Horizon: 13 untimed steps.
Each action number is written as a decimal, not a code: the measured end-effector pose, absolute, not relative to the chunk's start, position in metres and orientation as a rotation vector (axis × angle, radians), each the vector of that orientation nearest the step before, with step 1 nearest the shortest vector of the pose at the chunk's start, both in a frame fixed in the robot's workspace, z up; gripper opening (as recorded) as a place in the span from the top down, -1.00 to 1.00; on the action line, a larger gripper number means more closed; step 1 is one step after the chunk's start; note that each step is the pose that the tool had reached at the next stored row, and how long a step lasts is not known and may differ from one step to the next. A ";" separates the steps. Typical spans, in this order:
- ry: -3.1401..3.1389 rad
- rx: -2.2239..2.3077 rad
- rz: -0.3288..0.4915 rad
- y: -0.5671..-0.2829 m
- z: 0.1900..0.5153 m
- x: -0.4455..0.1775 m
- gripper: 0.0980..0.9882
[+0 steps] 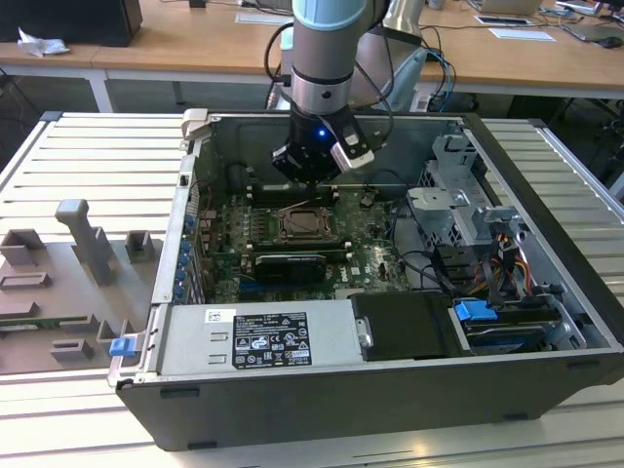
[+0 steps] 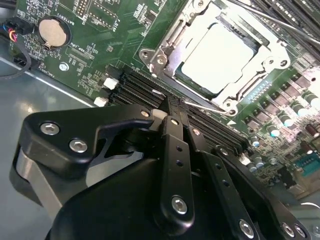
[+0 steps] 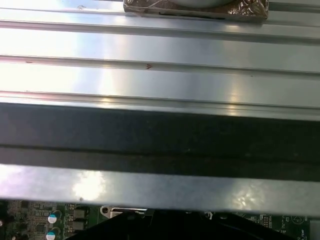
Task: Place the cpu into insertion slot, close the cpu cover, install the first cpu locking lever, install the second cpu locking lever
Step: 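Install the first cpu locking lever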
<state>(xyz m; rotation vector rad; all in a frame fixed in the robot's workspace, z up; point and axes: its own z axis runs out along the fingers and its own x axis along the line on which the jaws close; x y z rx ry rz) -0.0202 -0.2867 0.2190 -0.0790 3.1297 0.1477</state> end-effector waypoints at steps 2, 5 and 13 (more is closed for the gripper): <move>3.130 -0.079 0.148 -0.287 0.216 -0.018 0.98; 3.130 -0.079 0.148 -0.287 0.212 -0.016 0.98; 3.130 -0.079 0.143 -0.287 0.206 -0.015 0.98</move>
